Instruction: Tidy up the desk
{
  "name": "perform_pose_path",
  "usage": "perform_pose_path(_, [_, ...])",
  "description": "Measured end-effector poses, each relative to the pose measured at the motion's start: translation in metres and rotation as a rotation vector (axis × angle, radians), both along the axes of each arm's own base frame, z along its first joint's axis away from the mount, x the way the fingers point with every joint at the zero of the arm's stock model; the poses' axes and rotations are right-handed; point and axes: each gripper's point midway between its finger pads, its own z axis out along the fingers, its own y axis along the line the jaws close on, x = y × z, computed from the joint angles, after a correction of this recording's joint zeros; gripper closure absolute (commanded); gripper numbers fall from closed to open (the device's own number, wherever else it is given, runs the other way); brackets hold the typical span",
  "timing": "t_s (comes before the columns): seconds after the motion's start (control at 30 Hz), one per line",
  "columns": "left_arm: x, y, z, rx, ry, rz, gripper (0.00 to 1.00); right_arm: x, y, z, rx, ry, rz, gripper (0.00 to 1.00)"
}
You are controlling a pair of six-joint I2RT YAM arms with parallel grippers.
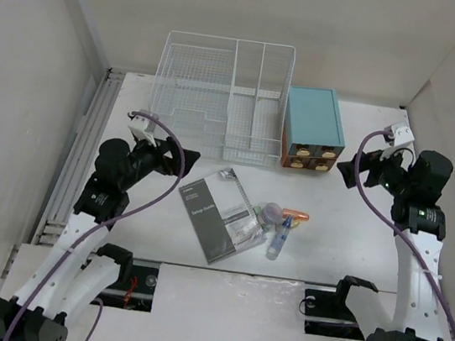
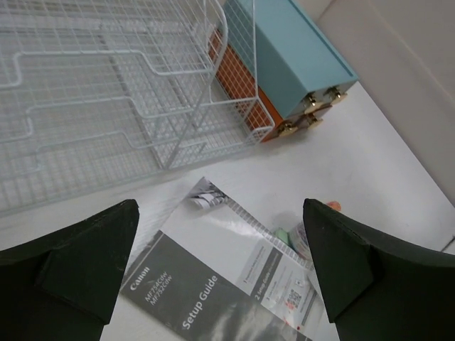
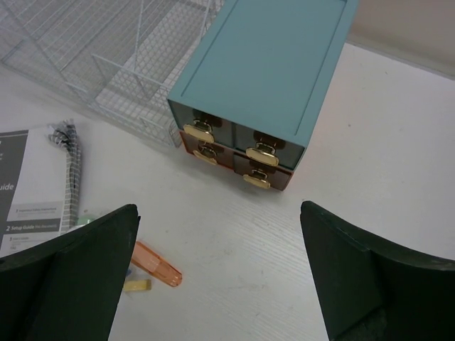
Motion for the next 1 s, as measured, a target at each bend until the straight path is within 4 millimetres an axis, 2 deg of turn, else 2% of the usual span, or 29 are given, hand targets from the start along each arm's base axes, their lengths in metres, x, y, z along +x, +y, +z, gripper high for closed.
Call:
perform_pose_path(0.2, [-0.009, -0.030, -0.013, 0.015, 0.061, -0.113, 0.00, -0.002, -0.001, -0.002, -0.041, -0.004, 0.021, 0.00])
perform_pose_path(0.33, [-0.016, -0.047, -0.014, 0.030, 0.093, -0.150, 0.00, -0.006, 0.005, -0.001, -0.074, -0.026, 0.078, 0.00])
perform_pose_path(0.37, [-0.018, -0.052, -0.013, 0.032, 0.098, -0.158, 0.00, -0.008, 0.006, 0.000, -0.078, -0.031, 0.086, 0.13])
perform_pose_path(0.4, [-0.021, -0.058, -0.011, 0.033, 0.098, -0.166, 0.00, -0.008, 0.006, 0.001, -0.086, -0.040, 0.093, 0.42])
perform_pose_path(0.43, [-0.024, -0.063, -0.010, 0.032, 0.101, -0.176, 0.00, -0.009, 0.006, 0.002, -0.095, -0.048, 0.101, 0.78])
perform_pose_path(0.47, [-0.027, -0.069, -0.009, 0.030, 0.104, -0.188, 0.00, -0.009, 0.007, 0.002, -0.097, -0.051, 0.107, 0.98])
perform_pose_path(0.5, [-0.031, -0.075, -0.009, 0.029, 0.111, -0.206, 0.00, -0.010, 0.008, 0.002, -0.093, -0.047, 0.111, 1.00])
perform_pose_path(0.53, [-0.035, -0.081, -0.011, 0.028, 0.120, -0.221, 0.00, -0.011, 0.009, 0.000, -0.093, -0.043, 0.121, 0.86])
perform_pose_path(0.57, [-0.039, -0.087, -0.013, 0.027, 0.131, -0.236, 0.01, -0.012, 0.011, -0.001, -0.088, -0.036, 0.136, 0.51])
perform_pose_path(0.6, [-0.043, -0.092, -0.015, 0.027, 0.145, -0.250, 0.10, -0.013, 0.014, -0.004, -0.080, -0.025, 0.152, 0.01])
perform_pose_path(0.63, [-0.047, -0.098, -0.017, 0.024, 0.158, -0.264, 0.16, -0.015, 0.017, -0.007, -0.077, -0.018, 0.179, 0.00])
perform_pose_path(0.73, [-0.057, -0.109, -0.025, 0.015, 0.194, -0.292, 0.46, -0.020, 0.029, -0.018, -0.055, 0.022, 0.274, 0.00])
perform_pose_path(0.8, [-0.062, -0.112, -0.034, 0.009, 0.225, -0.295, 0.46, -0.024, 0.038, -0.027, -0.033, 0.057, 0.330, 0.00])
perform_pose_path(0.83, [-0.065, -0.113, -0.040, 0.007, 0.245, -0.292, 0.40, -0.025, 0.045, -0.030, -0.028, 0.070, 0.359, 0.00])
perform_pose_path(0.87, [-0.066, -0.111, -0.047, 0.007, 0.268, -0.276, 0.26, -0.026, 0.050, -0.032, -0.027, 0.075, 0.382, 0.00])
perform_pose_path(0.93, [-0.066, -0.104, -0.058, -0.006, 0.312, -0.224, 0.24, -0.031, 0.085, -0.042, -0.033, 0.111, 0.507, 0.00])
perform_pose_path(1.0, [-0.067, -0.093, -0.065, -0.039, 0.339, -0.156, 0.17, -0.040, 0.121, -0.054, -0.045, 0.159, 0.629, 0.00])
